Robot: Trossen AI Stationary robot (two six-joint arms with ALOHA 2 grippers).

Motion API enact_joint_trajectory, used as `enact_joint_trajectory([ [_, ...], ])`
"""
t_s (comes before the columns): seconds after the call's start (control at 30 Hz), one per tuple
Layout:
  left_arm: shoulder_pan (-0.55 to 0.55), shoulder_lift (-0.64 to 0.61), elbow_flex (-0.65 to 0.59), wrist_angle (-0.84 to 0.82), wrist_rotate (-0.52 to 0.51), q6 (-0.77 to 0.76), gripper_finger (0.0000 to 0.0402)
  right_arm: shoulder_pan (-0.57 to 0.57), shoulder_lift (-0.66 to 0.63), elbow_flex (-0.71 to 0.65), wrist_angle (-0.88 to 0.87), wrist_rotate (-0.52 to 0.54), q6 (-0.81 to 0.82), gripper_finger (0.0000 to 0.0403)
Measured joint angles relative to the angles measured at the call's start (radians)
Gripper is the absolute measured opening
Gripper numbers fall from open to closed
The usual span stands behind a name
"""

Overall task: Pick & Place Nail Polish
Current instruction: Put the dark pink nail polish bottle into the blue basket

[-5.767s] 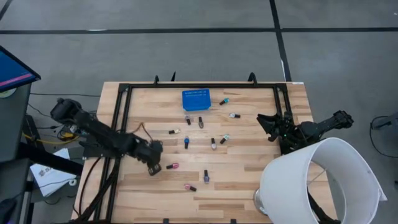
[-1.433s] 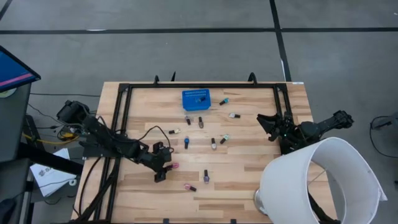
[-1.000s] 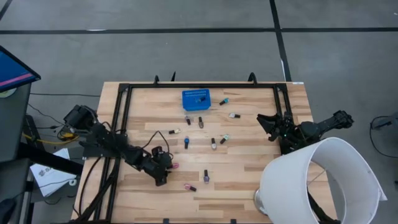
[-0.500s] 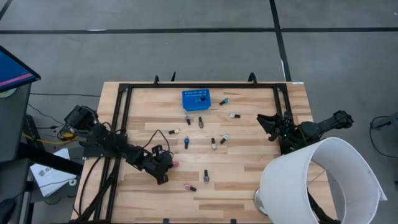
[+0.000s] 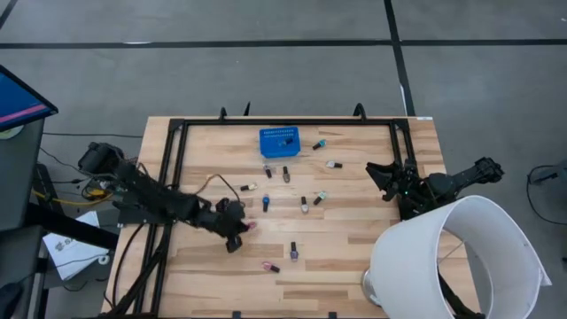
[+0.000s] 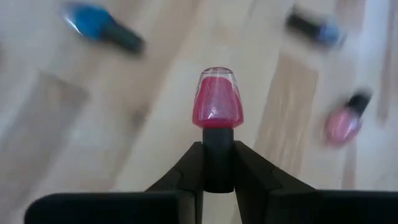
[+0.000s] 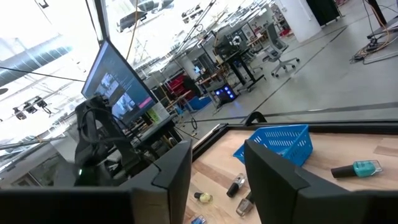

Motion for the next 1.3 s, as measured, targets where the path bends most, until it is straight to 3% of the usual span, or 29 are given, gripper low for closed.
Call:
enact_joint_trajectory([
  [0.27,0.22,-0.198,0.002,0.007,-0.007,0.027,0.0047,0.0,0.0,0.0,0.0,0.0,-0.001,0.0139],
  [0.47,0.368,-0.308,0.003,0.047,0.069,0.137,0.0047,0.0,0.0,0.0,0.0,0.0,-0.001,0.0136],
  [0.73,0.486,-0.339,0.004,0.086,0.142,0.222,0.0047,0.0,0.0,0.0,-0.001,0.0,-0.001,0.0141],
  [0.97,0.676,-0.227,0.142,0.094,0.246,0.449,0.0047,0.0,0.0,0.0,0.0,0.0,0.0,0.0137],
  [1.3,0.93,0.11,0.444,0.026,0.378,0.686,0.0047,0.0,0.0,0.0,0.0,0.0,0.002,0.0138],
])
